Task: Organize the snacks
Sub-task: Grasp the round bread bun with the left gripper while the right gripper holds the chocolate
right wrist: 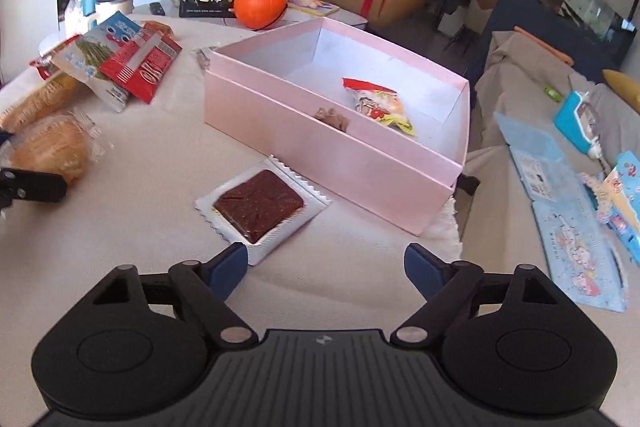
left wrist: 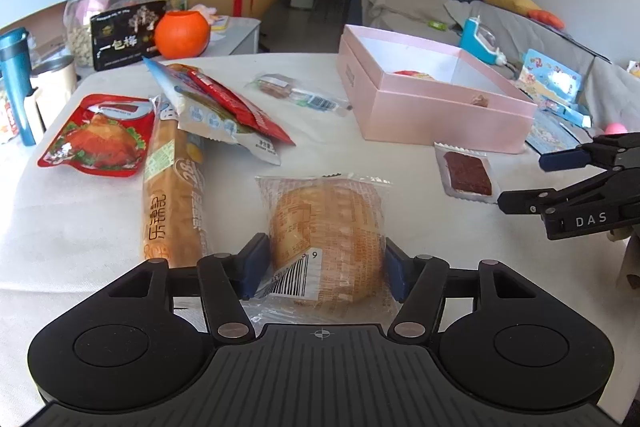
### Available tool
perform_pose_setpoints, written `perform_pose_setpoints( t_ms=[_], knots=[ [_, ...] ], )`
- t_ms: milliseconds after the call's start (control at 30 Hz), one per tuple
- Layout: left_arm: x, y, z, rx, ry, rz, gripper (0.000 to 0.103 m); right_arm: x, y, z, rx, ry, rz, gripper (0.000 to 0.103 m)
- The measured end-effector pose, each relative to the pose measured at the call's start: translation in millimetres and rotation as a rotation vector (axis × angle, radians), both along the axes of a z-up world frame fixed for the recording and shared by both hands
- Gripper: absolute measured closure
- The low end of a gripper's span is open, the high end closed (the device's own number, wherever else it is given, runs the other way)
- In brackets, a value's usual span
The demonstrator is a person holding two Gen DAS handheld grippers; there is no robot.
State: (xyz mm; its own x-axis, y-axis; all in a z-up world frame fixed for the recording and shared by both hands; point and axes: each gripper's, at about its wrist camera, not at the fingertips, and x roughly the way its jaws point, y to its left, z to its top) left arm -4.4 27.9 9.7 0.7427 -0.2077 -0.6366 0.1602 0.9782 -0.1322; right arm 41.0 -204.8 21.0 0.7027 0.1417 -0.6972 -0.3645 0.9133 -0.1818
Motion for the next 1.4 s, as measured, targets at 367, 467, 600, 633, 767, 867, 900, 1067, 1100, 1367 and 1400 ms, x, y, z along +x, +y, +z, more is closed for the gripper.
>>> perform_pose_setpoints(
  t_ms=[367,467,600,633,767,867,900,1067,1100,1367,1400],
  knots=[
    [-3.6,-2.3,-3.7,0.022,-0.028,-0.001,0.038,52.5,45.4,-10.6,0.172,0.12,-0.083,0.027],
    [-3.9,-0.2,-4.3,0.016,-0.032,-0.003,0.038,47.7,49.6,-9.6,0.178,0.112,-0.023,0.04],
    [-4.2,3.4,-5.2,-0.007,-0.034,-0.002,0.038,29.5,43.3,-7.7,0.141,0.115,0.069,0.041],
    [-4.2,3.6,-5.4,-0.011,-0.035,-0.001,0.038,26.7,38.4,-7.5,0.139,0.119,0.073,0.041],
    [-2.9,4.7,-4.9,-0.021,-0.032,0.003,0.038,22.8,21.0,-6.9,0.151,0.123,0.052,0.04],
    [-1.6,6.7,-2.0,-0.032,-0.005,-0.002,0.038,25.9,21.4,-7.1,0.153,0.107,0.047,0.04],
    [-0.5,7.5,-0.1,-0.035,0.011,-0.007,0.038,28.0,22.9,-6.9,0.161,0.103,0.046,0.04],
    [1.9,7.4,12.1,-0.027,0.071,-0.043,0.038,42.0,33.9,-7.2,0.19,0.091,0.063,0.04],
    [1.5,5.7,14.2,-0.015,0.07,-0.051,0.038,45.2,35.7,-8.9,0.186,0.093,0.06,0.04],
    [-5.5,1.0,31.3,-0.026,0.056,-0.114,0.04,25.7,33.9,5.1,0.128,0.123,0.136,0.06],
    [-5.3,-1.2,31.1,-0.007,0.056,-0.118,0.04,20.7,31.6,6.9,0.122,0.129,0.142,0.06]
  ],
)
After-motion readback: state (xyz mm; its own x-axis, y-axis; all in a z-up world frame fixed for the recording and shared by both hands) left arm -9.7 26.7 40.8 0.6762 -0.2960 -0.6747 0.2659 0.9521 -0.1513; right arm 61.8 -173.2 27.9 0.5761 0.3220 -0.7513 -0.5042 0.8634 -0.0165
